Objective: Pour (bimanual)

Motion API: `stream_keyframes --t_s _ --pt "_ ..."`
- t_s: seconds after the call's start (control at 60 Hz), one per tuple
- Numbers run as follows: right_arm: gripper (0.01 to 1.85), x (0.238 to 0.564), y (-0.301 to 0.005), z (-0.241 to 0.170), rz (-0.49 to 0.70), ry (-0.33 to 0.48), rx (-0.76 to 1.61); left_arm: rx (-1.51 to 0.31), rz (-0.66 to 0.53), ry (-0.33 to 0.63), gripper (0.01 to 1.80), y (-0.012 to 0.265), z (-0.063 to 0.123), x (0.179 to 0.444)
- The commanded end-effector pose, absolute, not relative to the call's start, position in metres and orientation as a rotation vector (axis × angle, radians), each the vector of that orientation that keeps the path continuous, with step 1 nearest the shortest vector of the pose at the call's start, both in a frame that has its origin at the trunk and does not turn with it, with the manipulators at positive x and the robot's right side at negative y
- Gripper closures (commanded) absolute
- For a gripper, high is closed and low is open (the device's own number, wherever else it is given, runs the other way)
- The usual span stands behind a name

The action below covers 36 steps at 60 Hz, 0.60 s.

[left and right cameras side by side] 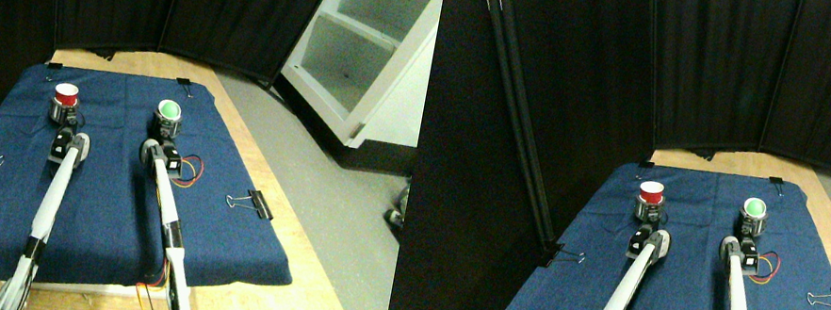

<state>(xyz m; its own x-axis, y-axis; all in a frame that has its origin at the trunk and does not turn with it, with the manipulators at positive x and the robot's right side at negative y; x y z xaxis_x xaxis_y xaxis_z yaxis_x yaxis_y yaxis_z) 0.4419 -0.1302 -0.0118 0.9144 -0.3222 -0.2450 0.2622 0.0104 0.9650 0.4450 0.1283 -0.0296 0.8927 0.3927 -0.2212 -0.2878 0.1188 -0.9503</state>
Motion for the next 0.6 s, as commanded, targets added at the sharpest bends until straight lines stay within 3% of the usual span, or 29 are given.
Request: stream_keyframes --t_s 0.017,0.6 --pt "1.53 0.439 -0.122 -0.003 -0.423 -0.062 1.452 -1.348 0.469 -0.133 1.48 0.129 -0.029 0.448" --pt "1.53 0.435 -0.114 0.020 -0.363 -0.089 1.341 -1.405 0.354 -0.044 1.48 0.107 0.002 0.435"
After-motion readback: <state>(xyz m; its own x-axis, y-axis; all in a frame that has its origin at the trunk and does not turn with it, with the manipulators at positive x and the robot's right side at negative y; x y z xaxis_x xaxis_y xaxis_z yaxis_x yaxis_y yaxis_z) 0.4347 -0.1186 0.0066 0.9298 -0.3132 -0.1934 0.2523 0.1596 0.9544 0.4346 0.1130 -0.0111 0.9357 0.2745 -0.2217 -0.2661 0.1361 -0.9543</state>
